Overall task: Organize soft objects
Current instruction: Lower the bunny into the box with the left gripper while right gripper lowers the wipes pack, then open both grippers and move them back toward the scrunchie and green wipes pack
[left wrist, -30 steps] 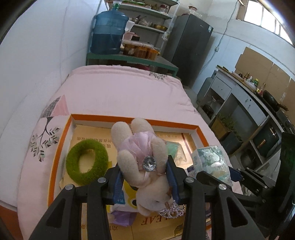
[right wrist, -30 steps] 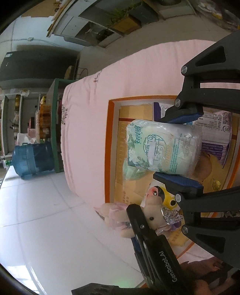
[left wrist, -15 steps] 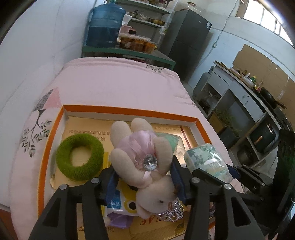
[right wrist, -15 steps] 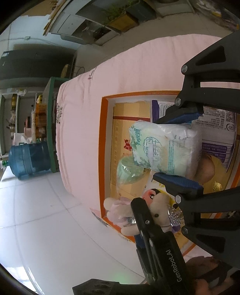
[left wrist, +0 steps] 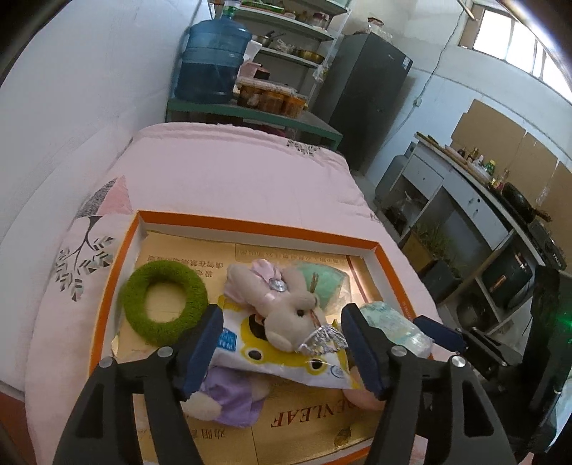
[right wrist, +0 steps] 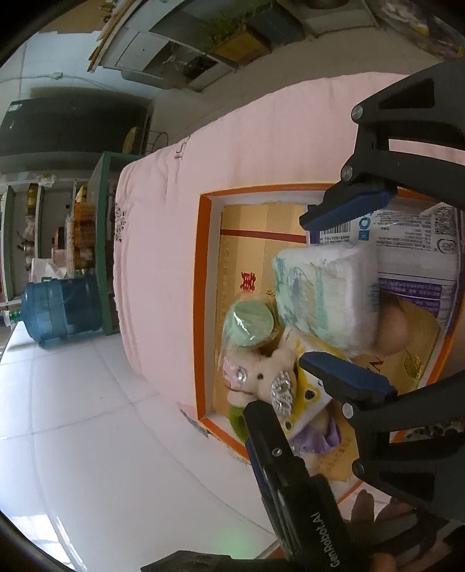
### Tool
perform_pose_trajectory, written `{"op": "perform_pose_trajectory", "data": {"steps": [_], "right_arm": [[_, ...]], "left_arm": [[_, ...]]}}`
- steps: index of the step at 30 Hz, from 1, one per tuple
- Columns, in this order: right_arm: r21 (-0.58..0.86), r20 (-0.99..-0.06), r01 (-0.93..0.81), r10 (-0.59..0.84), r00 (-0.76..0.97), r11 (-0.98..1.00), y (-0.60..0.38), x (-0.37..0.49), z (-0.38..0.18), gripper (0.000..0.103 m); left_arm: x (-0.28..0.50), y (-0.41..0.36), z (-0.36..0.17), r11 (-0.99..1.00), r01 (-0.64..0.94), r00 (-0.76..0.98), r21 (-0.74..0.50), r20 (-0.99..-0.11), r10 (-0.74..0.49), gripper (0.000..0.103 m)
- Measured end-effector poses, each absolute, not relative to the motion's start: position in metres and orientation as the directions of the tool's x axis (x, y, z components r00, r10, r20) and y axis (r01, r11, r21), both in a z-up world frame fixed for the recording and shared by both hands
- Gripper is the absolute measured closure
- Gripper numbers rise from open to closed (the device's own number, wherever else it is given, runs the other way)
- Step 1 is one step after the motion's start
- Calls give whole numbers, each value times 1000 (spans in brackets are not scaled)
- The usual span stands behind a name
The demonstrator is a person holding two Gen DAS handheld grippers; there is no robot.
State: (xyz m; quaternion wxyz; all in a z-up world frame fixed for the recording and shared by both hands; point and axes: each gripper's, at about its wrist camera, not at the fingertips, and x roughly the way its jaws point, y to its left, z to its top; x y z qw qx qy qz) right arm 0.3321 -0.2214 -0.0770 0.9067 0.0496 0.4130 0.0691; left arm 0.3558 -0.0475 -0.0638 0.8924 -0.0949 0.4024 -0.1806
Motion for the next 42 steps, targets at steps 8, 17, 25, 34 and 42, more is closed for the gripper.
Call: {"op": "perform_pose_trajectory", "data": {"steps": [8,17,25,34,42], "right_arm": [[145,-725,-84,164,669,986,-218,320,-65,31],[146,-708,-90,168,686,985,-214,301,-49,31],[149,-695,-91,170,699,985,-213,277,-35,31],[146,-673,-96,170,719,985,-210,250,-18,31],[144,-654,-112,179,735,983,-204,224,-4,31]], "left_arm": [[340,-45,-48,920,254,643,-299,-658,-392,35],[313,-42,-29,923,275,679,-267,-626,-384,35],[289,-36,-15,921,278,695,-274,-604,-390,35],[261,-32,2,925,285,730,-253,-568,-380,35],[236,-25,11,928,277,755,-251,-541,-371,35]]}}
